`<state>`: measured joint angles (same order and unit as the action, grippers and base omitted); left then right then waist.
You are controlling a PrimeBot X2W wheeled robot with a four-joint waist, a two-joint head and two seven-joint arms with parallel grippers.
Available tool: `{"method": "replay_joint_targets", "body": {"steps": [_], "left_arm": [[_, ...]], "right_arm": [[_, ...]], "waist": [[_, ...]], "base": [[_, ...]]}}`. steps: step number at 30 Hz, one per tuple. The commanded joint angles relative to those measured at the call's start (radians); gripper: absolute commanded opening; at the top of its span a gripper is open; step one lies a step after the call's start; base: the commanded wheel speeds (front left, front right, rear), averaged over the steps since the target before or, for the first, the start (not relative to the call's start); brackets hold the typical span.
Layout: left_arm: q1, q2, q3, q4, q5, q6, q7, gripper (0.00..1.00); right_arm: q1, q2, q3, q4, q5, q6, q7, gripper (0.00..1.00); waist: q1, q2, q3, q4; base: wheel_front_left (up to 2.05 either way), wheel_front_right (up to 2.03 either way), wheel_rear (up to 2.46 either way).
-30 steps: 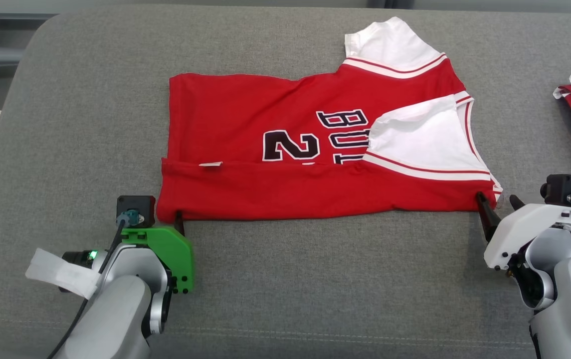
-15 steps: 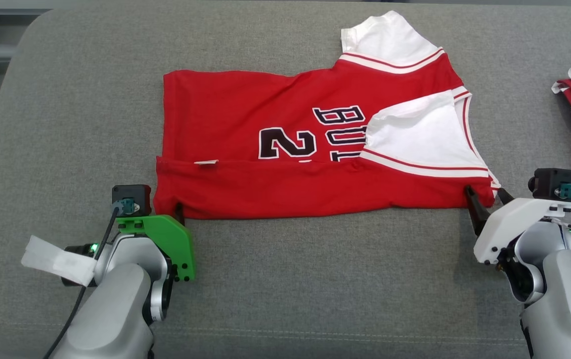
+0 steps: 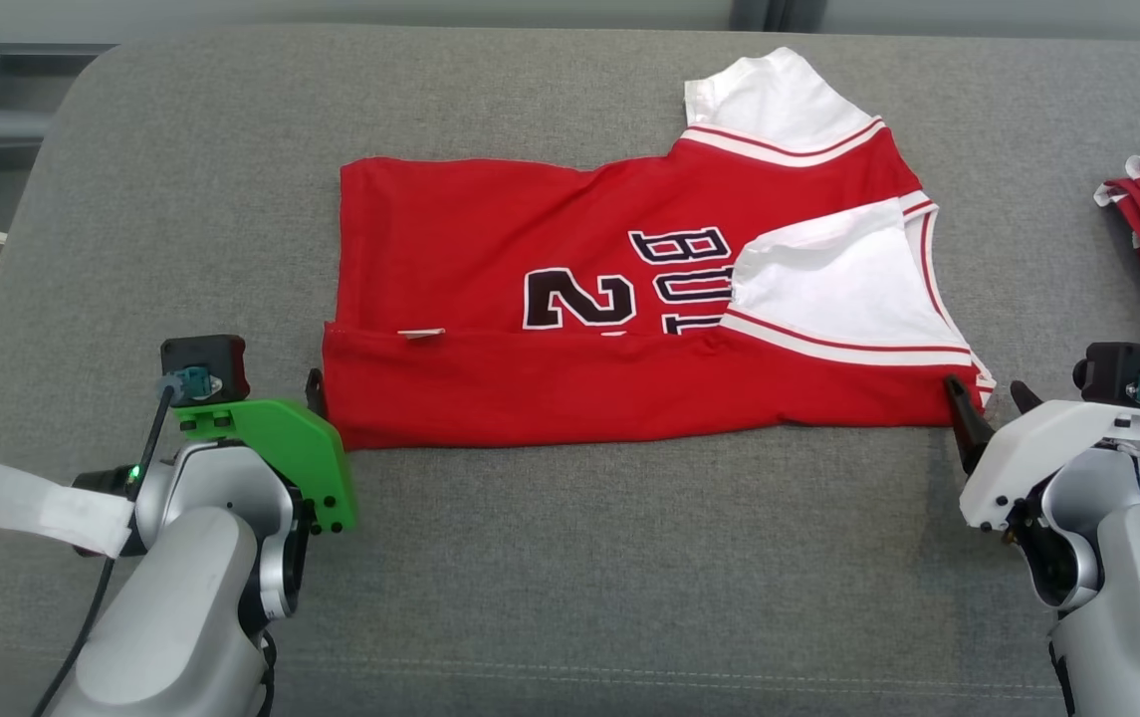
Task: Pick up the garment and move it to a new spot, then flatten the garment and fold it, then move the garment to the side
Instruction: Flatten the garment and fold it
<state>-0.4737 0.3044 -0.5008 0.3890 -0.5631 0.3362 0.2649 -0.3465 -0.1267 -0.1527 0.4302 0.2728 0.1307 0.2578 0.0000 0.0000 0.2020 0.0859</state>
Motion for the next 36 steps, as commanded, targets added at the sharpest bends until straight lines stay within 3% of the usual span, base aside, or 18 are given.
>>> {"method": "replay_joint_targets", "body": {"steps": [1, 19, 20, 21, 22, 24, 25, 26, 27, 30, 31, 32, 33, 35, 36], "left_arm": [[0.014, 0.0, -0.004, -0.007, -0.004, 0.009, 0.009, 1.0], [-0.024, -0.024, -0.06, 0.148, 0.006, -0.027, 0.016, 1.0], [-0.024, -0.024, -0.061, 0.153, 0.005, -0.028, 0.015, 1.0], [-0.024, -0.025, -0.062, 0.157, 0.003, -0.03, 0.018, 0.96], [-0.024, -0.025, -0.062, 0.157, 0.003, -0.03, 0.018, 0.96], [-0.023, -0.028, -0.064, 0.164, -0.001, -0.036, 0.017, 0.91], [-0.021, -0.03, -0.065, 0.168, -0.004, -0.037, 0.014, 0.91], [-0.019, -0.032, -0.067, 0.171, -0.005, -0.038, 0.013, 0.93], [-0.016, -0.034, -0.07, 0.175, -0.006, -0.04, 0.012, 0.98], [-0.017, -0.039, -0.076, 0.189, -0.007, -0.047, 0.009, 1.0], [-0.019, -0.04, -0.078, 0.192, -0.007, -0.048, 0.007, 1.0], [-0.021, -0.041, -0.078, 0.196, -0.007, -0.05, 0.004, 1.0], [-0.023, -0.042, -0.08, 0.2, -0.007, -0.053, 0.003, 1.0], [-0.026, -0.046, -0.083, 0.209, -0.01, -0.057, 0.002, 0.83], [-0.028, -0.047, -0.085, 0.214, -0.009, -0.062, 0.001, 0.32]], "right_arm": [[0.006, 0.002, 0.004, 0.0, 0.001, 0.0, -0.001, 1.0], [-0.029, -0.002, 0.067, -0.008, 0.016, 0.0, -0.013, 1.0], [-0.029, -0.004, 0.067, -0.007, 0.016, 0.0, -0.013, 0.97], [-0.028, -0.006, 0.067, -0.004, 0.017, 0.0, -0.009, 0.7], [-0.028, -0.006, 0.067, -0.004, 0.017, 0.0, -0.009, 0.7], [-0.026, -0.006, 0.064, 0.0, 0.019, 0.0, -0.003, 0.48], [-0.024, -0.006, 0.06, 0.005, 0.019, 0.0, 0.004, 0.47], [-0.021, -0.008, 0.058, 0.008, 0.018, 0.0, 0.011, 0.48], [-0.02, -0.009, 0.057, 0.01, 0.015, 0.0, 0.012, 0.58], [-0.023, -0.008, 0.052, 0.013, 0.012, 0.0, 0.015, 0.81], [-0.027, -0.008, 0.052, 0.015, 0.011, 0.0, 0.015, 0.79], [-0.031, -0.006, 0.051, 0.017, 0.01, 0.0, 0.016, 0.76], [-0.035, -0.004, 0.053, 0.02, 0.008, 0.0, 0.021, 0.58], [-0.04, -0.003, 0.058, 0.027, 0.003, 0.0, 0.026, 0.25], [-0.042, -0.003, 0.062, 0.03, 0.002, 0.0, 0.03, 0.0]], "waist": [[0.0, 0.0, 0.0, -0.007], [0.0, 0.0, 0.045, -0.043], [0.0, 0.0, 0.047, -0.041], [0.0, 0.0, 0.048, -0.039], [0.0, 0.0, 0.048, -0.039], [0.0, 0.0, 0.049, -0.035], [0.0, 0.0, 0.048, -0.033], [0.0, 0.0, 0.048, -0.032], [0.0, 0.0, 0.049, -0.03], [0.0, 0.0, 0.051, -0.029], [0.0, 0.0, 0.053, -0.028], [0.0, 0.0, 0.054, -0.028], [0.0, 0.0, 0.055, -0.028], [0.0, 0.0, 0.058, -0.027], [0.0, 0.0, 0.058, -0.027]], "base": [[0.0, 0.0, 0.0], [0.0, 0.0, 0.0], [0.0, 0.0, 0.0], [0.0, 0.0, 0.0], [0.0, 0.0, 0.0], [0.0, 0.0, 0.0], [0.0, 0.0, 0.0], [0.0, 0.0, 0.0], [0.0, 0.0, 0.0], [0.0, 0.0, 0.0], [0.0, 0.0, 0.0], [0.0, 0.0, 0.0], [0.0, 0.0, 0.0], [0.0, 0.0, 0.0], [0.0, 0.0, 0.0]]}}
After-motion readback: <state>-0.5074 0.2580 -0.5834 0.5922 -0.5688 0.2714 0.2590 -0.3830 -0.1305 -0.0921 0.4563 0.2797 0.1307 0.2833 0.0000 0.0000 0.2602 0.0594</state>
